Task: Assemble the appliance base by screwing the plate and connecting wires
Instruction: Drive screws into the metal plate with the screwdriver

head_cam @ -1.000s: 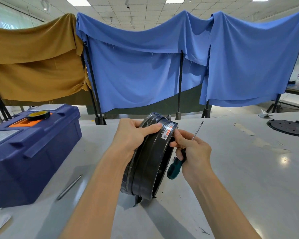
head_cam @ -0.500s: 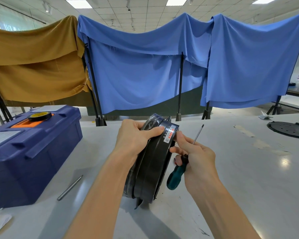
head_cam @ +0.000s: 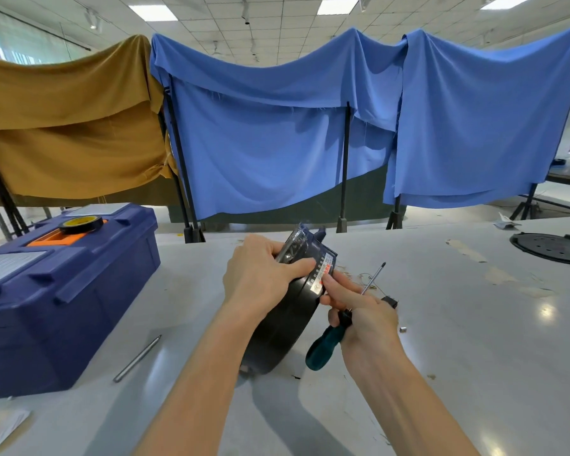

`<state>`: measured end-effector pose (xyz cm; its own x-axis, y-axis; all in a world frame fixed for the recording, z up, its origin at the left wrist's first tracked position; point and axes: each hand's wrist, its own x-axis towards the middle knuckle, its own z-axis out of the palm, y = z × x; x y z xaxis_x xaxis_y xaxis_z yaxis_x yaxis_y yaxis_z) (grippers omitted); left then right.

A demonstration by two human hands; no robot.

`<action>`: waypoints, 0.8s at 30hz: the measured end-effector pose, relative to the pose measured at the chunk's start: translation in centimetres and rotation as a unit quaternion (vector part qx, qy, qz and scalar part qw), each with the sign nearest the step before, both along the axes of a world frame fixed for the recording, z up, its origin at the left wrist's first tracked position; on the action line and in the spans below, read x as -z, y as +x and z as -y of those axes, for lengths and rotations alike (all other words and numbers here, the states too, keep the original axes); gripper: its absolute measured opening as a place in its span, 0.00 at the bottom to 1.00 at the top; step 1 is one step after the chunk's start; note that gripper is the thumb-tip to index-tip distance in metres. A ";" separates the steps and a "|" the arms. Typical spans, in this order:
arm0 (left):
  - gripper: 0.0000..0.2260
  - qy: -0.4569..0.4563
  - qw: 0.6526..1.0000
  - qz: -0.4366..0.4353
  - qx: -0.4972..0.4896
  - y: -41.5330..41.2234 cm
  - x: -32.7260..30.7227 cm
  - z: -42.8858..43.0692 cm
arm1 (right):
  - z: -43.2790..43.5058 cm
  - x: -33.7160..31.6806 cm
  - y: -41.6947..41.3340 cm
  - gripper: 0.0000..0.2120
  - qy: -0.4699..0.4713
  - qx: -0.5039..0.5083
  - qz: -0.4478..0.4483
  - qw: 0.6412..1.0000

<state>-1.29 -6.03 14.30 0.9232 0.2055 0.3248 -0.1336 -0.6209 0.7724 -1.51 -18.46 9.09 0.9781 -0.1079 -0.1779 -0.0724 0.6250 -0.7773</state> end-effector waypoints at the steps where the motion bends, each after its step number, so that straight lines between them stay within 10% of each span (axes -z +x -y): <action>1: 0.09 0.027 1.000 0.002 -0.008 0.0 0.2 0.1 | 0.0 0.2 0.1 0.09 0.002 -0.004 -0.012 1.000; 20: 0.15 0.333 0.943 -0.030 -0.002 -0.2 7.6 2.0 | 3.4 5.2 0.0 0.02 0.122 -0.182 -0.202 0.955; 24: 0.20 0.357 0.933 -0.052 0.016 -0.9 9.6 2.2 | 3.7 6.3 -0.3 0.15 0.189 -0.221 -0.230 0.929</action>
